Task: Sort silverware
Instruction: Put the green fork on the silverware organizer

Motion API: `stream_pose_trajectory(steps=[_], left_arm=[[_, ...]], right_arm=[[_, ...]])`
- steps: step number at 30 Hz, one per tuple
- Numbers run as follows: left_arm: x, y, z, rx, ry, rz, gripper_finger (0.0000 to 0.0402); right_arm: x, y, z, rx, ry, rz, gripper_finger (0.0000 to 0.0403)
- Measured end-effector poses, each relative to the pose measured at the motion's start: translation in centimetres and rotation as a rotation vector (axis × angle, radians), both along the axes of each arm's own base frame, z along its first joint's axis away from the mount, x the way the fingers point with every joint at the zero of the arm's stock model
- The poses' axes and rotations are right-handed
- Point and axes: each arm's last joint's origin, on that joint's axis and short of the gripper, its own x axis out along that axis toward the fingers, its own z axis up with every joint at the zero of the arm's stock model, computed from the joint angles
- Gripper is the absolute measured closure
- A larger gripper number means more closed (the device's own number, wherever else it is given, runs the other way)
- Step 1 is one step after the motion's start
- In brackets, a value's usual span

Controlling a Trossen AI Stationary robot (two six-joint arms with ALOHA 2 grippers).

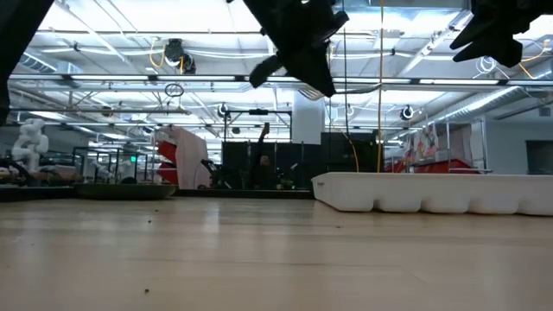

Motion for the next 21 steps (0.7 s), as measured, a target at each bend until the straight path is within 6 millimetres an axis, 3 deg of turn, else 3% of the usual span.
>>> stream_pose_trajectory(steps=[8, 12, 21], left_arm=[[1.9, 0.6, -1.6, 0.08, 0.017, -0.002, 0.0402], [3.6, 0.9, -1.0, 0.117, -0.015, -0.034, 0.0402], [7.2, 3.9, -1.2, 0.225, -0.034, -0.131, 0.0402]], right_arm=[[-0.1, 0.1, -0.2, 0.006, 0.023, 0.009, 0.0264], [-0.1, 0.1, -0.2, 0.006, 0.023, 0.009, 0.0264], [-0.1, 0.1, -0.2, 0.006, 0.023, 0.008, 0.0264]])
